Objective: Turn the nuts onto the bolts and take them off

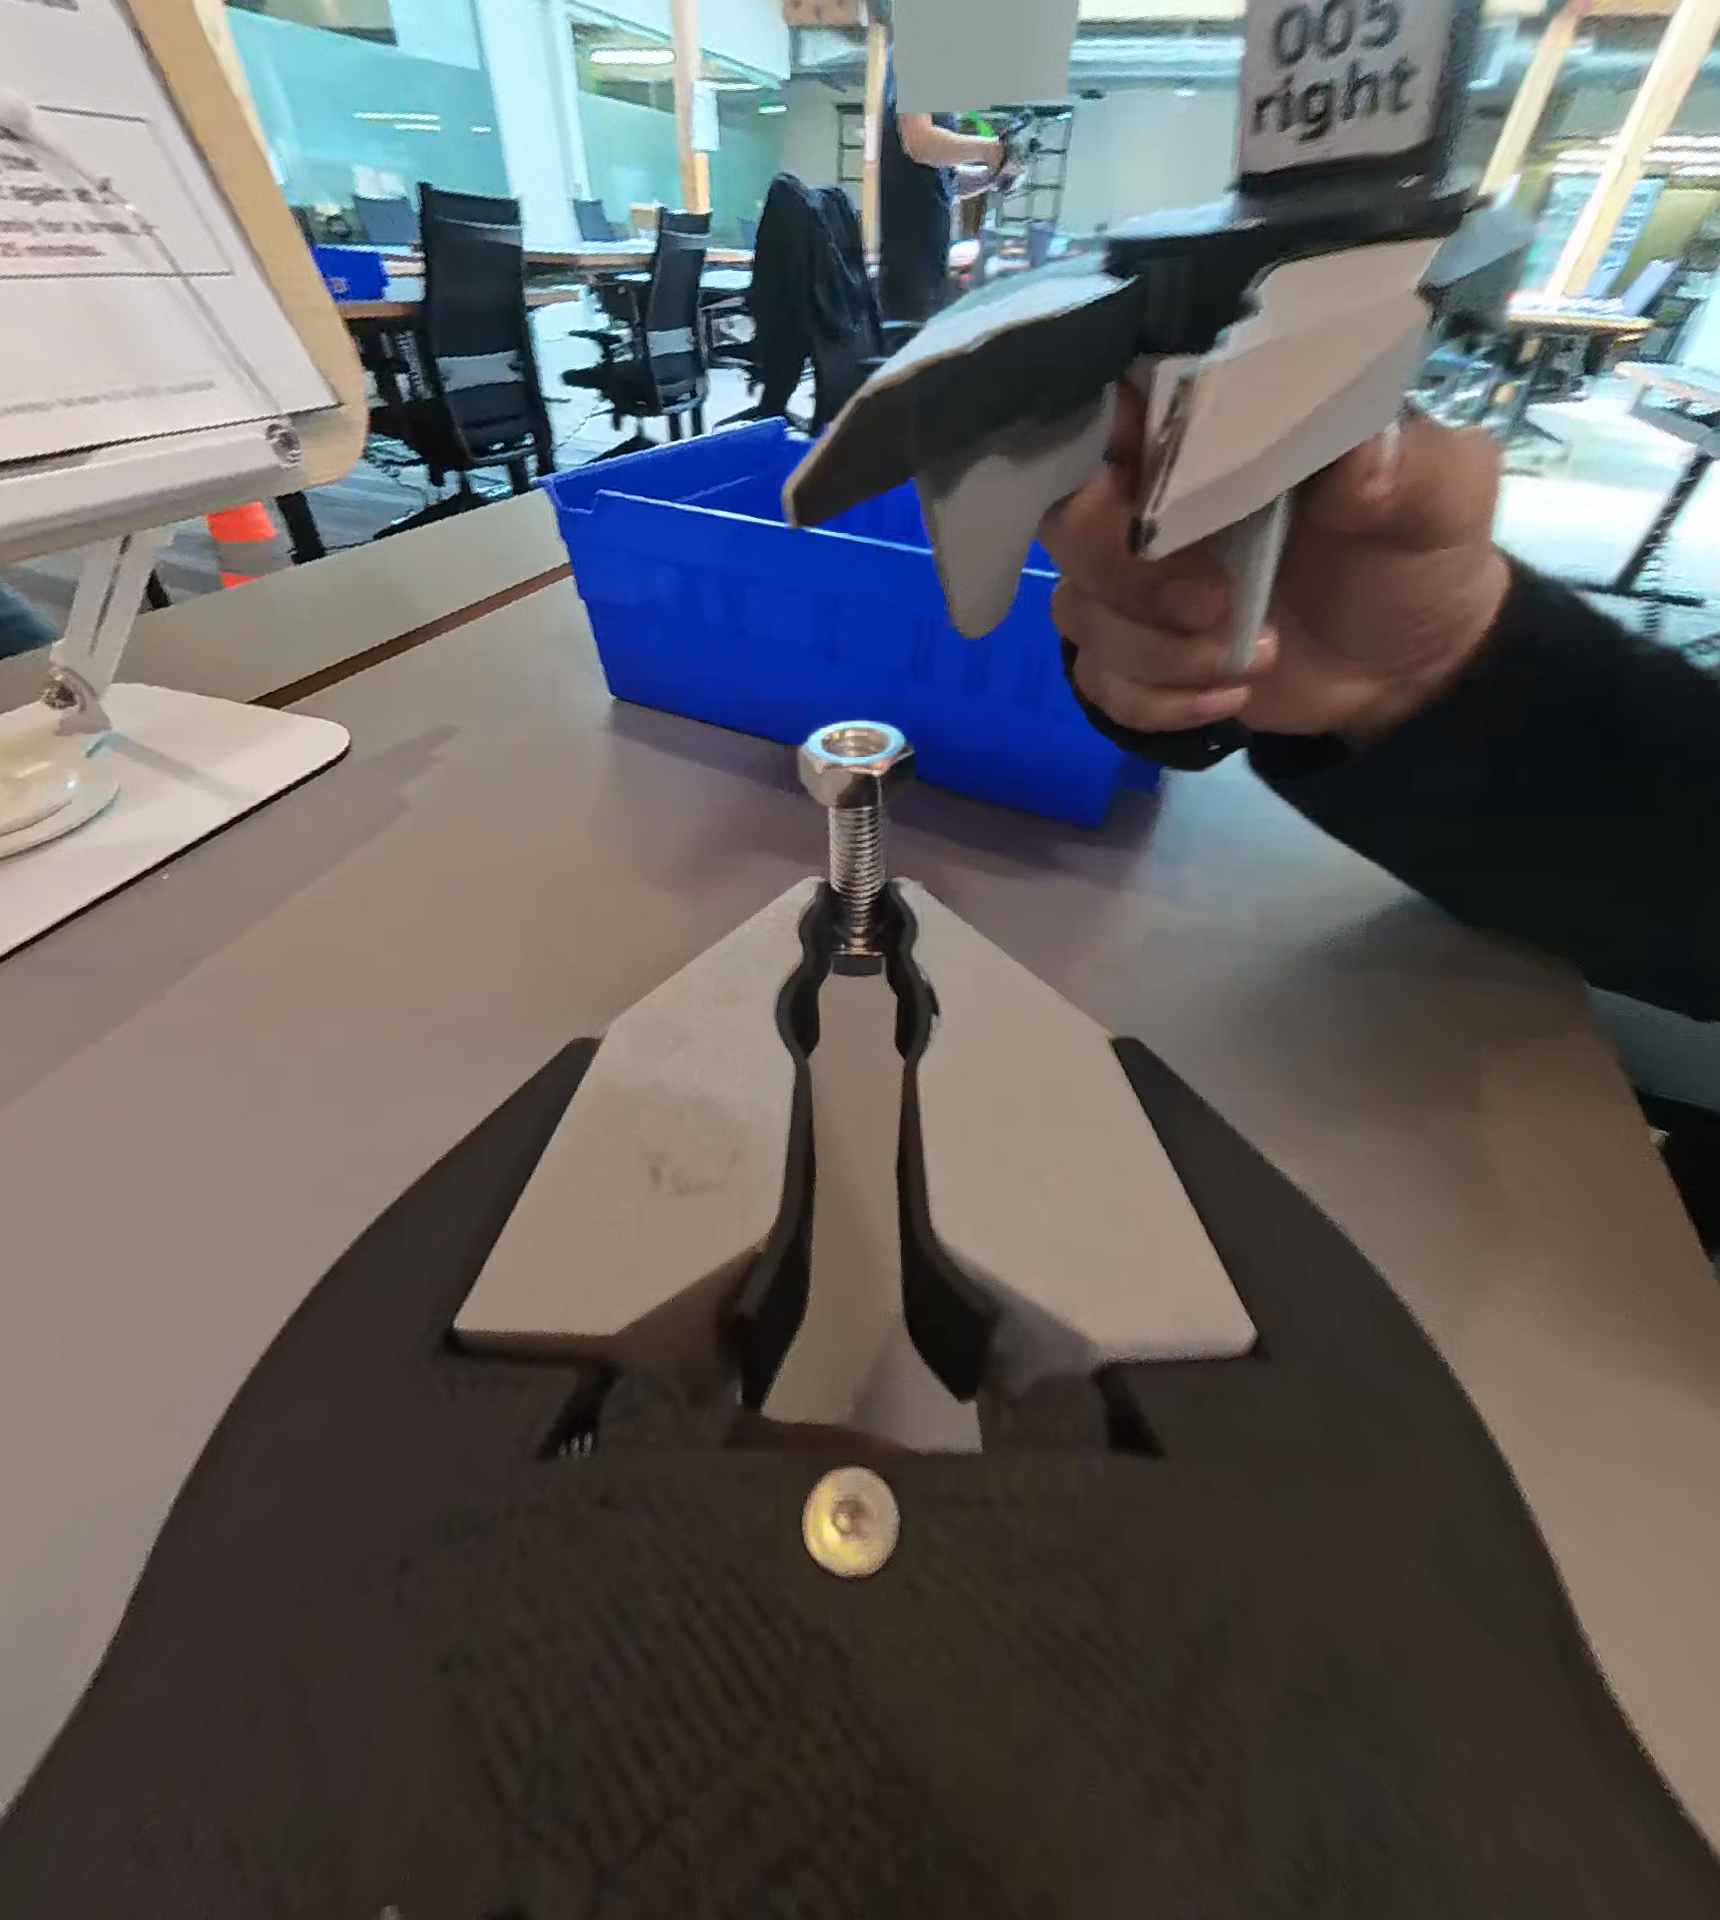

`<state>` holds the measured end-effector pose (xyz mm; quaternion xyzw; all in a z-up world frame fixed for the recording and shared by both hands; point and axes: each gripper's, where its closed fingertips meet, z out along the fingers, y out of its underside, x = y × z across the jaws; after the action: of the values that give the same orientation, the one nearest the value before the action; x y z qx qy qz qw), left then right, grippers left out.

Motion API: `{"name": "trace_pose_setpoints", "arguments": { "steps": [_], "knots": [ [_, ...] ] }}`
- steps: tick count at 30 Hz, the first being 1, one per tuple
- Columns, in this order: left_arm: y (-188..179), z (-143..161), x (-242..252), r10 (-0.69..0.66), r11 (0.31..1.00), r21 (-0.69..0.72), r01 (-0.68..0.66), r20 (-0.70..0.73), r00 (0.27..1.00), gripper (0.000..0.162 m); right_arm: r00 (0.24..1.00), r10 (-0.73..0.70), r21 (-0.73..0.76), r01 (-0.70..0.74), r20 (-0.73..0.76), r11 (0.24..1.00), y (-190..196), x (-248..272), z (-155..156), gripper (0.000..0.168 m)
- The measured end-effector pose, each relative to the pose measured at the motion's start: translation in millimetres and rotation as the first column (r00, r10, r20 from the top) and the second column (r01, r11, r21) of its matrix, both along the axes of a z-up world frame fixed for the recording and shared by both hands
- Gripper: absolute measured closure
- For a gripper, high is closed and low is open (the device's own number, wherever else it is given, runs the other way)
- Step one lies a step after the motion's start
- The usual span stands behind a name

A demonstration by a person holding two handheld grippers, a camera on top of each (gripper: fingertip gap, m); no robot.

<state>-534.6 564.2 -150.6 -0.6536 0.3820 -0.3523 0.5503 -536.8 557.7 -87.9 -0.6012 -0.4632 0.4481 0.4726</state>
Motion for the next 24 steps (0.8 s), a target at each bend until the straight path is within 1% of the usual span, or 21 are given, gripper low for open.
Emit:
{"name": "trace_pose_setpoints", "arguments": {
  "steps": [3, 5, 9, 14, 24],
  "knots": [
    [-7.7, 1.6, 4.3, -0.059, 0.998, 0.011, 0.059, 0.015, 0.998, 0.155, 0.998, 0.052, 0.022, -0.051, -0.020, 0.998, -7.4, -0.4, -4.2, 0.115],
    [-13.7, 1.2, 7.6, -0.100, 0.995, 0.022, 0.100, 0.012, 0.995, 0.155, 0.997, 0.072, 0.042, -0.072, -0.006, 0.996, -10.0, -1.8, -9.3, 0.115],
    [-25.5, 0.2, 14.8, -0.174, 0.984, 0.037, 0.173, 0.009, 0.985, 0.155, 0.988, 0.150, 0.033, -0.151, 0.028, 0.988, -21.5, -7.9, -22.0, 0.113],
    [-30.6, 1.7, 17.8, -0.200, 0.979, 0.046, 0.199, 0.019, 0.980, 0.155, 0.981, 0.182, 0.069, -0.187, 0.070, 0.980, -31.6, -15.4, -31.1, 0.112],
    [-33.1, 6.3, 18.2, -0.205, 0.978, 0.053, 0.203, 0.039, 0.978, 0.155, 0.978, 0.204, 0.076, -0.207, 0.047, 0.975, -39.7, -17.3, -27.2, 0.129]
  ]
}}
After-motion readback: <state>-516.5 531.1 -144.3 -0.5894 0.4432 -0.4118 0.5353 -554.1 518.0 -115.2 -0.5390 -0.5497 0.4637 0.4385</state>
